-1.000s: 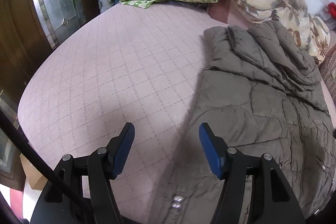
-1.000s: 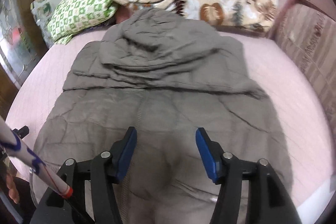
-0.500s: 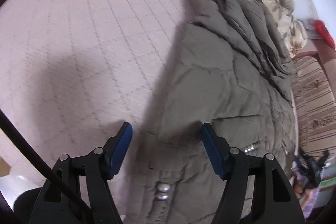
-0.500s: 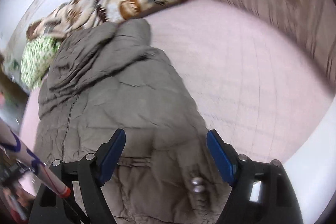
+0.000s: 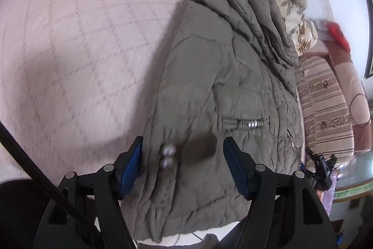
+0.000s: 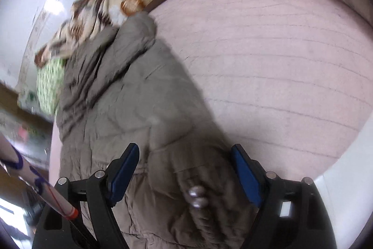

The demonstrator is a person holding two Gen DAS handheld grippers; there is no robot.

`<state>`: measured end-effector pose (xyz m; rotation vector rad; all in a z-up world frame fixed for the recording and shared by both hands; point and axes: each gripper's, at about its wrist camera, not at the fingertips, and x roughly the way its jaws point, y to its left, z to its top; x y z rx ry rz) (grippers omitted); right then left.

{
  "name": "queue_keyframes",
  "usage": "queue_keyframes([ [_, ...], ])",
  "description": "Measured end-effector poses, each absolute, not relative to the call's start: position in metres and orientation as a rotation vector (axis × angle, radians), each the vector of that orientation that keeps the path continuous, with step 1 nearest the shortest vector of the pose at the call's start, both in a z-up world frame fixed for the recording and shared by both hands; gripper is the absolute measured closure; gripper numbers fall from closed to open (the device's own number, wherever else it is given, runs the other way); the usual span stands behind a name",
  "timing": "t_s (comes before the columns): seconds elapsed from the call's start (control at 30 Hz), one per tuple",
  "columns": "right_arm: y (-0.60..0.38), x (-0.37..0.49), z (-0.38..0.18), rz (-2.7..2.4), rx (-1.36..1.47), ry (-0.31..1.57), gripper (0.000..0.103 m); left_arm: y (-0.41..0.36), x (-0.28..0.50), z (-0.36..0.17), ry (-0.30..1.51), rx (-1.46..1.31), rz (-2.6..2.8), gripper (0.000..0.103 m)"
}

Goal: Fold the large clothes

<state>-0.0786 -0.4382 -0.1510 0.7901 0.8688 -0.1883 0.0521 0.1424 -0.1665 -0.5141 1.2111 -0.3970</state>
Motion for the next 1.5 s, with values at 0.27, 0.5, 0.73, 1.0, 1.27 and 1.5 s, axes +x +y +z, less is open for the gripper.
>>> queue_keyframes([
  [0.27, -0.456, -0.108, -0.176, -0.170, 0.958, 0.877, 0.018, 0.144, 0.018, -0.174, 1.153, -0.482, -0.437, 0.034],
  [0.5, -0.417, -0.124, -0.186, -0.022, 0.938, 0.984, 0.018, 0.131, -0.003, -0.176, 1.150, -0.364, -0.487, 0.033],
  [0.73, -0.378, -0.137, -0.185, 0.031, 0.796, 1.013, 0.018, 0.112, -0.012, -0.186, 1.183, -0.349, -0.544, 0.029],
  [1.0, -0.369, -0.134, -0.188, 0.032, 0.772, 1.024, 0.031, 0.093, -0.021, -0.177, 1.186, -0.264, -0.494, 0.059],
  [1.27, -0.366, -0.143, -0.163, 0.035, 0.717, 0.996, 0.074, 0.086, -0.032, -0.130, 1.099, -0.210, -0.470, 0.075],
  [1.5, -0.364, -0.139, -0.097, 0.113, 0.681, 0.877, 0.082, 0.094, -0.018, -0.078, 1.022, -0.283, -0.507, 0.076],
])
